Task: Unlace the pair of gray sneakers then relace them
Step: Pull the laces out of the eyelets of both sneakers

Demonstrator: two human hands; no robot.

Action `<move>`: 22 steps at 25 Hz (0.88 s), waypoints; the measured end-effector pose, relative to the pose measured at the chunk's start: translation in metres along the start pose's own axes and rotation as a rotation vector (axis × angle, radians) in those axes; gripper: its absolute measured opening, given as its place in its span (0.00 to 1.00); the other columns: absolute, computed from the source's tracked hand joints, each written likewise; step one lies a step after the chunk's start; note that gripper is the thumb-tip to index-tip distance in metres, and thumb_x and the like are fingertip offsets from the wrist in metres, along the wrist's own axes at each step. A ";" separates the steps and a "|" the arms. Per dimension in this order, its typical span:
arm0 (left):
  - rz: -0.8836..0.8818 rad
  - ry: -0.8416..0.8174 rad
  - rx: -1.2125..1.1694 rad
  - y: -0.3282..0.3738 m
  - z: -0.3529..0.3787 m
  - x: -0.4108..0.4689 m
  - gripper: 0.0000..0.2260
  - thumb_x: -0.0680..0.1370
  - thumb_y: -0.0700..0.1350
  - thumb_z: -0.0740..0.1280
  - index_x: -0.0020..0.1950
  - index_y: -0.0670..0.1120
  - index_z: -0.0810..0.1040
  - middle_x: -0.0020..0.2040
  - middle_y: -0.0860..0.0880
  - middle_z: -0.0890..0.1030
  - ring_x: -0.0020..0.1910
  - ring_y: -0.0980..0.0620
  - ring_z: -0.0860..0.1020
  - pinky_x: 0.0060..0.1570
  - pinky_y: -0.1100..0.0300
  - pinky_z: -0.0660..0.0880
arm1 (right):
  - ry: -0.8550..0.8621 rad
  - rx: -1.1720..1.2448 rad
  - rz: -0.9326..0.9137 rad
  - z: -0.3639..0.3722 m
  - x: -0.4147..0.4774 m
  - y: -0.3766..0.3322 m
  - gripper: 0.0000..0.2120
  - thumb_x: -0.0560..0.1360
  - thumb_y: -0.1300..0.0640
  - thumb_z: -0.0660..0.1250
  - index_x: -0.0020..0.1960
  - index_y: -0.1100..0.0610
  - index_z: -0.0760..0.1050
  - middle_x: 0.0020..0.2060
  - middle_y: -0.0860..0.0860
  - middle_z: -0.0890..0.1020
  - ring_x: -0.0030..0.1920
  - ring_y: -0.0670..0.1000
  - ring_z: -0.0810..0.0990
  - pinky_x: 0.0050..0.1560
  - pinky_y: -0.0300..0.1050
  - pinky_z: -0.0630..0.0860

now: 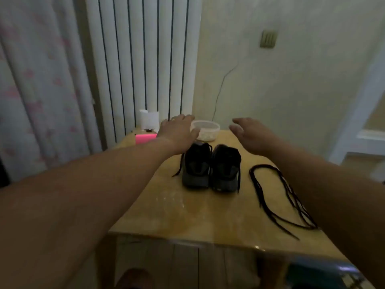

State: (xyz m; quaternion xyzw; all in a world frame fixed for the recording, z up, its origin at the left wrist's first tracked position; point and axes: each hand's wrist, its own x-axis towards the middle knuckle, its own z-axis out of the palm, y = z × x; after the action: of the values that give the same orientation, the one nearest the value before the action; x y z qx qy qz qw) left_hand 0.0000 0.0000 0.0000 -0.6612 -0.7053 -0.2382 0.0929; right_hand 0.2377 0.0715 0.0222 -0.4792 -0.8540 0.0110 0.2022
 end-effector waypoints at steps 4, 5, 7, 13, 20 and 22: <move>0.018 -0.053 -0.001 -0.008 -0.008 -0.033 0.25 0.86 0.58 0.56 0.81 0.51 0.65 0.77 0.46 0.71 0.74 0.43 0.71 0.71 0.42 0.68 | -0.061 0.032 0.124 -0.002 -0.033 0.029 0.26 0.86 0.42 0.55 0.79 0.56 0.68 0.76 0.57 0.73 0.75 0.59 0.71 0.74 0.57 0.68; 0.003 -0.061 -0.034 -0.009 -0.007 -0.031 0.24 0.86 0.58 0.57 0.81 0.51 0.65 0.77 0.46 0.71 0.73 0.43 0.71 0.71 0.43 0.69 | -0.074 0.053 0.153 0.003 -0.034 0.033 0.26 0.86 0.42 0.56 0.78 0.57 0.69 0.75 0.57 0.74 0.73 0.59 0.72 0.72 0.56 0.70; -0.045 -0.057 -0.167 -0.004 0.002 -0.020 0.24 0.86 0.58 0.58 0.79 0.50 0.68 0.76 0.46 0.71 0.73 0.43 0.72 0.70 0.43 0.71 | -0.094 0.138 0.197 0.020 -0.033 0.033 0.26 0.86 0.42 0.57 0.78 0.56 0.69 0.73 0.57 0.76 0.71 0.59 0.74 0.68 0.53 0.72; -0.091 -0.049 -0.470 0.015 0.091 -0.024 0.15 0.86 0.56 0.57 0.61 0.50 0.77 0.60 0.49 0.75 0.61 0.46 0.72 0.66 0.44 0.71 | 0.005 0.392 0.127 0.080 -0.036 0.035 0.19 0.87 0.48 0.54 0.75 0.48 0.72 0.64 0.53 0.78 0.62 0.52 0.76 0.55 0.46 0.72; -0.136 0.093 -0.828 0.016 0.104 -0.035 0.19 0.87 0.59 0.56 0.74 0.53 0.70 0.66 0.57 0.74 0.67 0.57 0.72 0.66 0.55 0.70 | -0.072 -0.014 -0.055 0.052 -0.015 0.034 0.20 0.84 0.47 0.65 0.75 0.41 0.69 0.64 0.51 0.73 0.62 0.54 0.75 0.61 0.51 0.76; -0.245 0.104 -0.948 0.003 0.114 -0.049 0.23 0.87 0.60 0.52 0.81 0.54 0.63 0.75 0.55 0.70 0.74 0.57 0.67 0.73 0.54 0.67 | -0.117 -0.353 -0.310 0.032 0.007 0.017 0.26 0.80 0.49 0.70 0.76 0.39 0.67 0.67 0.50 0.72 0.65 0.55 0.73 0.65 0.52 0.74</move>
State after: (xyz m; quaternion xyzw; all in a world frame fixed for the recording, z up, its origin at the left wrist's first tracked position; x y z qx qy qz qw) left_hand 0.0296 0.0087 -0.1201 -0.5302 -0.5863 -0.5747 -0.2117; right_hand 0.2366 0.0923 -0.0086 -0.3687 -0.9164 -0.1416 0.0648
